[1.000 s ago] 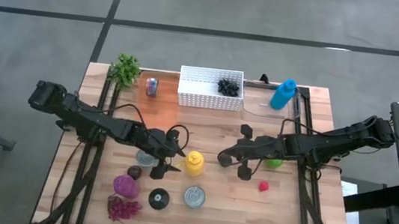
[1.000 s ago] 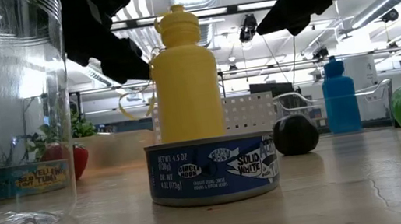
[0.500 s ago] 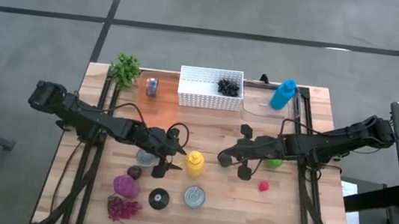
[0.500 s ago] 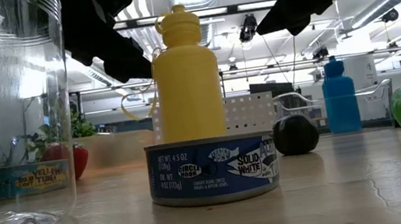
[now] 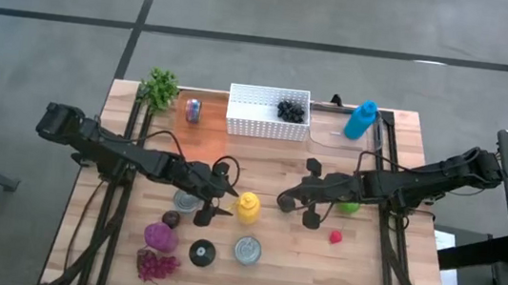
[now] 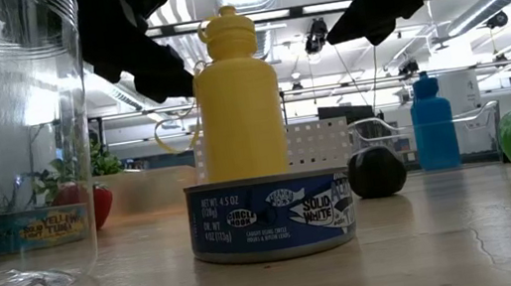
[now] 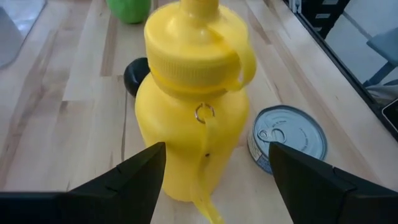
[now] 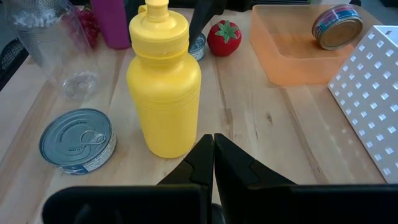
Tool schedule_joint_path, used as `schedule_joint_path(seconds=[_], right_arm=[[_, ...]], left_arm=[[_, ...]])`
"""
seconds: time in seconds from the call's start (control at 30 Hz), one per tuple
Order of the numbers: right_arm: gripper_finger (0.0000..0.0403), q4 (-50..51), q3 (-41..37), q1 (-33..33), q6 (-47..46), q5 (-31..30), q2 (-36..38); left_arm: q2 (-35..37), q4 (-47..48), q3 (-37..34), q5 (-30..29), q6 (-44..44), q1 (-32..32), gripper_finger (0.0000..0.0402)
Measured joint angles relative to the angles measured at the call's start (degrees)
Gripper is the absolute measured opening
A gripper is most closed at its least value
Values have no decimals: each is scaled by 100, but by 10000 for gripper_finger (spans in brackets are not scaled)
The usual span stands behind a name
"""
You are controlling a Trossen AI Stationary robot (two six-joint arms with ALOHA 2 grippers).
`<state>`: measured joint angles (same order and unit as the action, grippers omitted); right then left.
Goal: Pick & Place Food Item
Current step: Put the yellow water bottle into the transparent bin
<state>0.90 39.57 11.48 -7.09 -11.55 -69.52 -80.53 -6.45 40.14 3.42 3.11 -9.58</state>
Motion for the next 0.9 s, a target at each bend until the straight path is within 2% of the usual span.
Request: schedule_joint_path(seconds=[0.63,0.9], right_arm=[[8,-6,0,-1,0,0,-2],[8,-48,0,-1,0,0,-4]], left_arm=[[0,27,-15,-87,-35,4,289],[-491,-208,-7,-87,-35,101,292]])
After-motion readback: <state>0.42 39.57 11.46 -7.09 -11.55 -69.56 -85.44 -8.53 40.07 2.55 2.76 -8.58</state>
